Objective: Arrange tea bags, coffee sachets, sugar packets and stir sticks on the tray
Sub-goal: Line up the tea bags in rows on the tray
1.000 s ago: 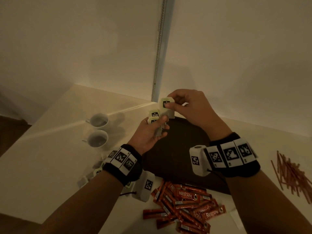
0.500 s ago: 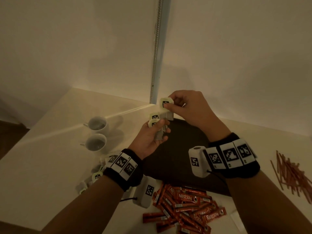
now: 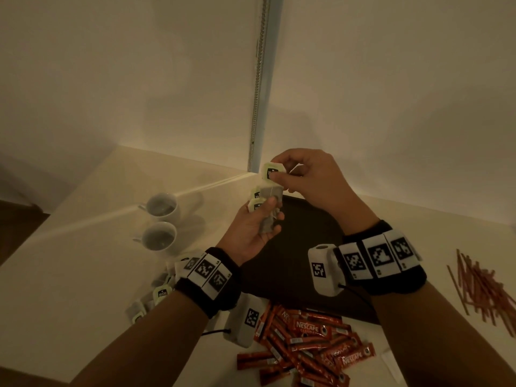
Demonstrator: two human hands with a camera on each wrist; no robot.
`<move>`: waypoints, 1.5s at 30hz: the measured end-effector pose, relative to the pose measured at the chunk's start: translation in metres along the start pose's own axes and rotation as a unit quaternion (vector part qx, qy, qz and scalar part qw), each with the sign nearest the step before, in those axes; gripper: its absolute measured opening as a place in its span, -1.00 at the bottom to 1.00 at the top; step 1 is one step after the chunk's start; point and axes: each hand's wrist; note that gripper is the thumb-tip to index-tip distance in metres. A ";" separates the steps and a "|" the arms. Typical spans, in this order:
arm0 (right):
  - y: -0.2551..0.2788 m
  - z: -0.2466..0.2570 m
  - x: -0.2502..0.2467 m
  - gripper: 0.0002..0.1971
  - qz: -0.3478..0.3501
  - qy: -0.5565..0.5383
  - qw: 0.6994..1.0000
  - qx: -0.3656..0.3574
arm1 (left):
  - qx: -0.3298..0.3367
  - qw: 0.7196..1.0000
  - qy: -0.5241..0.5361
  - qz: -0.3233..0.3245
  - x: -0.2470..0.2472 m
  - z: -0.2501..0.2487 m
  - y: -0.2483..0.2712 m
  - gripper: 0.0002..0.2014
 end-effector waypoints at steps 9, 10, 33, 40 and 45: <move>-0.002 -0.003 0.000 -0.89 -0.003 -0.014 0.999 0.031 | 0.009 1.000 0.007 -0.024 -0.007 0.002 -0.001 -0.79; -0.004 -0.006 0.000 -0.91 -0.004 -0.009 0.999 0.034 | 0.011 0.999 0.000 -0.031 -0.009 0.003 -0.003 -0.80; -0.056 -0.150 0.016 -0.87 0.082 0.092 0.972 0.201 | -0.057 0.975 0.060 -0.208 -0.090 -0.029 -0.039 -0.46; -0.076 -0.216 0.025 -0.87 0.003 0.121 0.964 0.237 | -0.059 0.969 0.061 -0.231 -0.101 -0.035 -0.050 -0.41; -0.093 -0.239 0.023 -0.87 -0.052 0.145 0.962 0.226 | -0.072 0.967 0.049 -0.238 -0.106 -0.030 -0.056 -0.36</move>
Point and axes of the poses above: each hand's wrist, its own y-axis away from the middle knuckle, its own x-axis out of the palm, z = x × y, and after that the axes turned 15 degrees about -y, right-handed
